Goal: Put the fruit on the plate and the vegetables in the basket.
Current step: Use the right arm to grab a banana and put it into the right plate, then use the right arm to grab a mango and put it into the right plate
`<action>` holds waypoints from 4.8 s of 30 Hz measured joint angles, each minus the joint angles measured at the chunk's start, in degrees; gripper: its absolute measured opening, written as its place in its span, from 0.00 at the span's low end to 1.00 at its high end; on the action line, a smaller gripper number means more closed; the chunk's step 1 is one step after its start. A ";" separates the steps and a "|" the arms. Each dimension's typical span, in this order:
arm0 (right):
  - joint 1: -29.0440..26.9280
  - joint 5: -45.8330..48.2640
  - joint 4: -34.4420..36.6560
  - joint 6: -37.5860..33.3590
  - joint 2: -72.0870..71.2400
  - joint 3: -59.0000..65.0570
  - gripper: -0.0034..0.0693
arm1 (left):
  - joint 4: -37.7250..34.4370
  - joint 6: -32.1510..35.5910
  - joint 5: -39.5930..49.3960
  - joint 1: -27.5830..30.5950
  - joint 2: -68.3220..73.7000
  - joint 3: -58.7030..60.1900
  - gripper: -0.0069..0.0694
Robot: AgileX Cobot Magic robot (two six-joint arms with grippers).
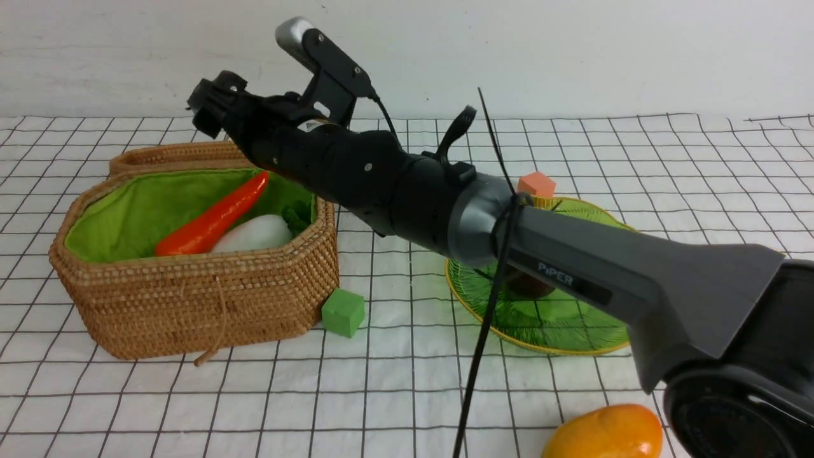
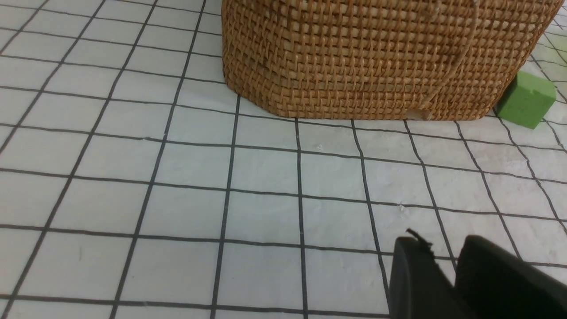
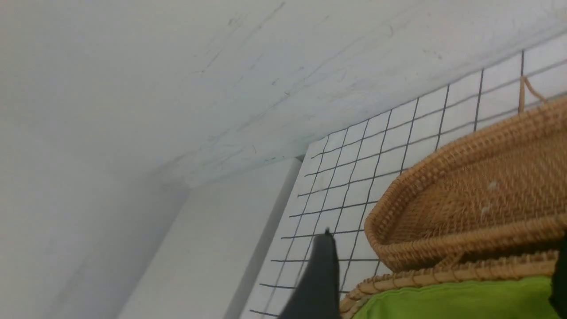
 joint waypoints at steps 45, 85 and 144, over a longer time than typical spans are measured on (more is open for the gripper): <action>-57.50 55.34 -57.02 15.84 -21.78 39.31 0.82 | 0.15 0.00 0.00 0.00 0.00 0.00 0.33; -42.19 55.86 -36.03 6.57 -12.35 23.38 0.90 | 0.15 0.00 0.00 0.00 0.00 0.00 0.38; -19.65 65.29 -45.74 -37.80 -32.57 41.00 0.83 | 0.20 0.00 0.00 0.00 0.00 0.00 0.40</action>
